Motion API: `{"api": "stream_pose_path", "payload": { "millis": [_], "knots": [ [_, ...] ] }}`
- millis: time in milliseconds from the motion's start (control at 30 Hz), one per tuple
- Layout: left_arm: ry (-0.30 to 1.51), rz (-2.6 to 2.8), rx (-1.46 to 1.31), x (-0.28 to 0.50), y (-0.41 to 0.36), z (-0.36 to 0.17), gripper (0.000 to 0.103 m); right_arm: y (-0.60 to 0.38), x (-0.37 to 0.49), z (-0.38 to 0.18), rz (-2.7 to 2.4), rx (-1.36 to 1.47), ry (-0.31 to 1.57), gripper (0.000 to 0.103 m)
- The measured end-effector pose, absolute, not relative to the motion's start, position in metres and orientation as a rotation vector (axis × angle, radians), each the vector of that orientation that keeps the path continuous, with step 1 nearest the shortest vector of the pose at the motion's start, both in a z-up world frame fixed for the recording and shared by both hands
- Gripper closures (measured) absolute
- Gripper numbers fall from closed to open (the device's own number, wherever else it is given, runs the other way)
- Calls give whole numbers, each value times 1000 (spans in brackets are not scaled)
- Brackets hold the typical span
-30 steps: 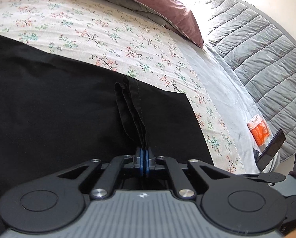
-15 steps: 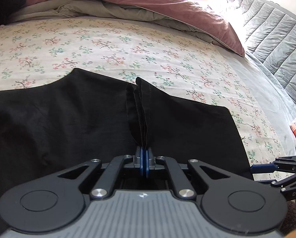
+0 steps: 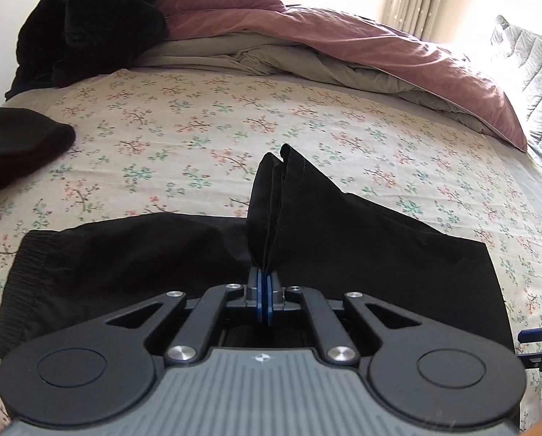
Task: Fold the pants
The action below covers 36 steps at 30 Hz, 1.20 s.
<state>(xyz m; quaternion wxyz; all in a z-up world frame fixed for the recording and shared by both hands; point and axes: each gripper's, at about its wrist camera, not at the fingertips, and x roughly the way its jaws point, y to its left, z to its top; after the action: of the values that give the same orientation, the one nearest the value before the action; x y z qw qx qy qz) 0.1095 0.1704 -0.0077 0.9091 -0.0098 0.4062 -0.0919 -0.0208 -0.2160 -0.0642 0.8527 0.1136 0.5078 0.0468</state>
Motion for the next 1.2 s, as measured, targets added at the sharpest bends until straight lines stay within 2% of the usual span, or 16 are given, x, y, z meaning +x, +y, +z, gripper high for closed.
{"api": "stream_pose_path", "payload": {
  "millis": [367,633,767,933,1067,1200],
  "knots": [
    [834,49,-77,121,281,-5,85,-196,2,-65,118,219,1084,37],
    [844,183,-112,132,324,-21,83,-184,1,-65,125,217,1093,37],
    [886,415,143,141,319,-41,66,-189,-3,-65,126,223,1096,37],
    [862,331,119,119,304,-31,59,-186,-3,-64,136,233,1100,37],
    [821,194,109,100,275,-19,36,-185,-1,-66,143,262,1107,37],
    [798,93,118,83,237,-12,30,-179,1,-65,171,306,1106,37]
  ]
}}
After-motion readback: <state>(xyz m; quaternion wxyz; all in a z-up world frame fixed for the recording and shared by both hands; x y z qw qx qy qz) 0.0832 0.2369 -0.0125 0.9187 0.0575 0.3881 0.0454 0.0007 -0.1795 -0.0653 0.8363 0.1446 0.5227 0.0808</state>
